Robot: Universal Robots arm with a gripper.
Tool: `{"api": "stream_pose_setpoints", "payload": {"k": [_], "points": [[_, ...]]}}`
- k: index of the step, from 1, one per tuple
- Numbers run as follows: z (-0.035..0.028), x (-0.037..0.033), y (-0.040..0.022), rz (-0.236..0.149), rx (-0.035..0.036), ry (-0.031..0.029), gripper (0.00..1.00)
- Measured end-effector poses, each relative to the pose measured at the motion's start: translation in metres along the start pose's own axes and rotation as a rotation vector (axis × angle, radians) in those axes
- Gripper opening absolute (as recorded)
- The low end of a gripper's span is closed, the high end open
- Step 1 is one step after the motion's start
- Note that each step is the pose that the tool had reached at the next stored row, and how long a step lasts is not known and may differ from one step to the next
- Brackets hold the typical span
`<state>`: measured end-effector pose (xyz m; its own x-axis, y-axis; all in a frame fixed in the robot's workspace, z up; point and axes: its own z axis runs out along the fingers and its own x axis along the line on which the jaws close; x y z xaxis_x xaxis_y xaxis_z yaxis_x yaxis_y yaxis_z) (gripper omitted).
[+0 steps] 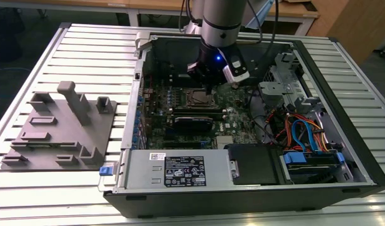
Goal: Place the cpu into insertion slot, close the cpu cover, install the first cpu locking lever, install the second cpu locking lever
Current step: 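Install the second cpu locking lever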
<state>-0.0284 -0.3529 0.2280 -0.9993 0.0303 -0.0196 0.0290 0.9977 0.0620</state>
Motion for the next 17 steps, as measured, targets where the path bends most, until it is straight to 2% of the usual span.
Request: {"api": "stream_pose_setpoints", "payload": {"k": [10,13,17], "points": [[-0.0008,-0.0005,-0.0166,0.000,0.0001,0.0000,0.10],[-0.0008,-0.0006,-0.0193,0.000,0.0000,0.0000,0.10],[-0.0009,-0.0006,-0.0195,0.000,0.0001,0.0000,0.10]]}}
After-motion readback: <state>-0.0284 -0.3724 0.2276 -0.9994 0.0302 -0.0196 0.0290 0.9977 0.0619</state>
